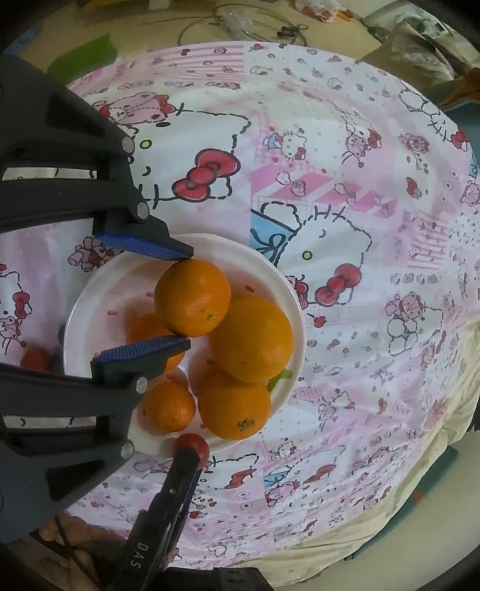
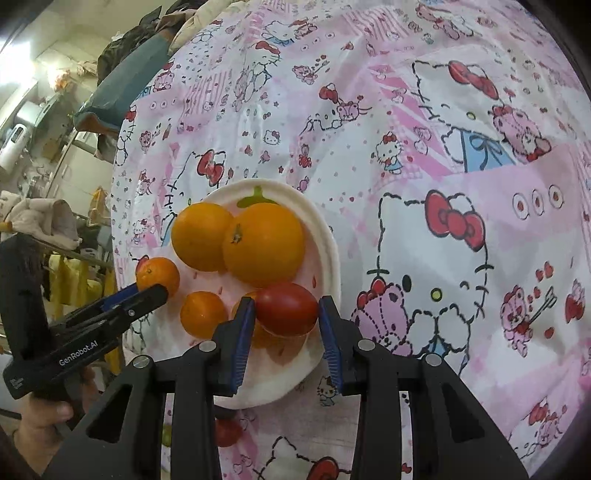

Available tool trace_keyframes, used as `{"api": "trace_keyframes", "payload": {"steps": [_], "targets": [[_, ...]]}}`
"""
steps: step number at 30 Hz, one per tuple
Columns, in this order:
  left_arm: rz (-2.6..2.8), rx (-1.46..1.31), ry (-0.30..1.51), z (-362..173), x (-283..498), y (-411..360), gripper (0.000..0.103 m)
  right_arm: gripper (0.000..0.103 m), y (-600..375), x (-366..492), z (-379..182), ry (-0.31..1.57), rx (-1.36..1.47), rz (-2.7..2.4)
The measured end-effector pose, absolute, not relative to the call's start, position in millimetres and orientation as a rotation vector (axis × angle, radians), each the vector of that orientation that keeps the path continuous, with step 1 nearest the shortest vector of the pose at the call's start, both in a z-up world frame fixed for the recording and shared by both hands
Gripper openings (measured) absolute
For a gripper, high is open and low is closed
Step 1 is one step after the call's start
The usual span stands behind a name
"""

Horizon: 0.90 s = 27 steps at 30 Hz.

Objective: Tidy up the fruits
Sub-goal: 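Place the mandarin on the plate with the left gripper while the right gripper places a red tomato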

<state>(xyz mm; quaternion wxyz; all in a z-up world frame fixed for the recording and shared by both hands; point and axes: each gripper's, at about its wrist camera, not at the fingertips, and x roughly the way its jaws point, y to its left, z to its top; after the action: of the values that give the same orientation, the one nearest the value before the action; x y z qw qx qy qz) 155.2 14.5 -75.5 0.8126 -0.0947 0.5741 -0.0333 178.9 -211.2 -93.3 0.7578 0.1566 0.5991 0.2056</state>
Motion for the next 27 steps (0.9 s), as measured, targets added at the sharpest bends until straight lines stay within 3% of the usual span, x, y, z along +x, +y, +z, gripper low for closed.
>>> {"api": "trace_keyframes", "payload": {"steps": [4, 6, 9, 11, 13, 14, 27], "targets": [[-0.086, -0.196, 1.207, -73.4, 155.6, 11.9, 0.038, 0.041, -212.5, 179.4, -91.5, 1.298, 0.369, 0.461], [-0.104, -0.187, 1.187, -70.0, 155.2, 9.6, 0.038, 0.052, -213.4, 179.2, -89.5, 1.29, 0.379, 0.463], [-0.106, -0.163, 1.184, -68.3, 154.6, 6.2, 0.038, 0.055, -214.5, 177.7, -86.0, 1.281, 0.384, 0.467], [-0.1, -0.157, 1.187, -68.9, 154.1, 5.7, 0.045, 0.055, -214.9, 176.5, -82.9, 1.271, 0.372, 0.462], [-0.088, -0.154, 1.185, -67.9, 152.5, 6.7, 0.063, 0.055, -215.7, 175.0, -80.9, 1.267, 0.371, 0.462], [-0.085, -0.155, 1.178, -66.9, 151.3, 6.8, 0.064, 0.055, -216.3, 174.8, -80.7, 1.267, 0.373, 0.461], [-0.086, -0.155, 1.187, -60.5, 116.3, 13.7, 0.064, 0.055, -218.9, 153.3, -68.6, 1.258, 0.38, 0.46]]}}
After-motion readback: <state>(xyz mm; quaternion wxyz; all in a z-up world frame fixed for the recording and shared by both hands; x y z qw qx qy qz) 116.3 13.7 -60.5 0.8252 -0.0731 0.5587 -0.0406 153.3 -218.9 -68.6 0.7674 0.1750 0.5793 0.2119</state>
